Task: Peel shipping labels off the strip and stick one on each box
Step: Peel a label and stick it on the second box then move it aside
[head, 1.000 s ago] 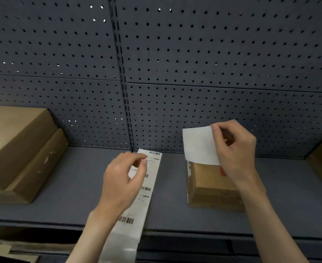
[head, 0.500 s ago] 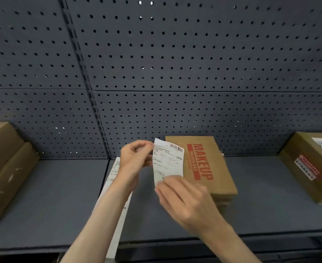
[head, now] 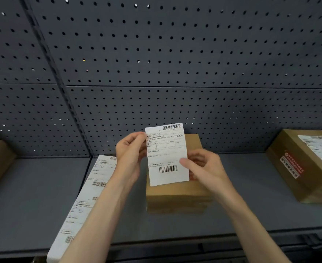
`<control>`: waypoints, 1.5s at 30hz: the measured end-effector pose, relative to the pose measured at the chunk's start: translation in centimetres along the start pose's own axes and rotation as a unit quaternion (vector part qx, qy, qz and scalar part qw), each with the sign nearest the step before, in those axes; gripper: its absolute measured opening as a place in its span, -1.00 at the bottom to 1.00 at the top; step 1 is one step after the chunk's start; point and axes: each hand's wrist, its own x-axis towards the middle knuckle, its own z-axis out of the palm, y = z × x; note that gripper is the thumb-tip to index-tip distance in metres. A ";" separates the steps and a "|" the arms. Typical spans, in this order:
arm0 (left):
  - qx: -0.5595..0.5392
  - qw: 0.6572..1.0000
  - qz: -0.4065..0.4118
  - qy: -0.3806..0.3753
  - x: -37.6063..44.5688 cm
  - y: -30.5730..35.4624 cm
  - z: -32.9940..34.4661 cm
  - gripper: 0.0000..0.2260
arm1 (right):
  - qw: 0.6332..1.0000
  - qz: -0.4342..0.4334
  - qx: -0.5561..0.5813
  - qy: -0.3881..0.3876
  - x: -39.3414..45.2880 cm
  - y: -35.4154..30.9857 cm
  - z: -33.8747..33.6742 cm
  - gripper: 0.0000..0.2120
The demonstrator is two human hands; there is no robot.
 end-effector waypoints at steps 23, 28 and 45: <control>0.205 0.969 0.041 -0.131 2.5 -1.5 0.1 -0.66 | 0.992 0.031 -0.119 -0.006 1.1 0.3 -2.6 -0.77; 0.207 0.968 0.036 -0.137 2.7 -1.8 -0.1 -0.65 | 0.990 0.018 -0.142 0.010 1.0 0.5 -2.1 -0.73; 0.299 0.940 0.090 -0.137 3.5 -2.4 -0.2 -0.60 | 0.946 -0.043 -0.306 0.101 -0.4 1.2 -1.1 -0.72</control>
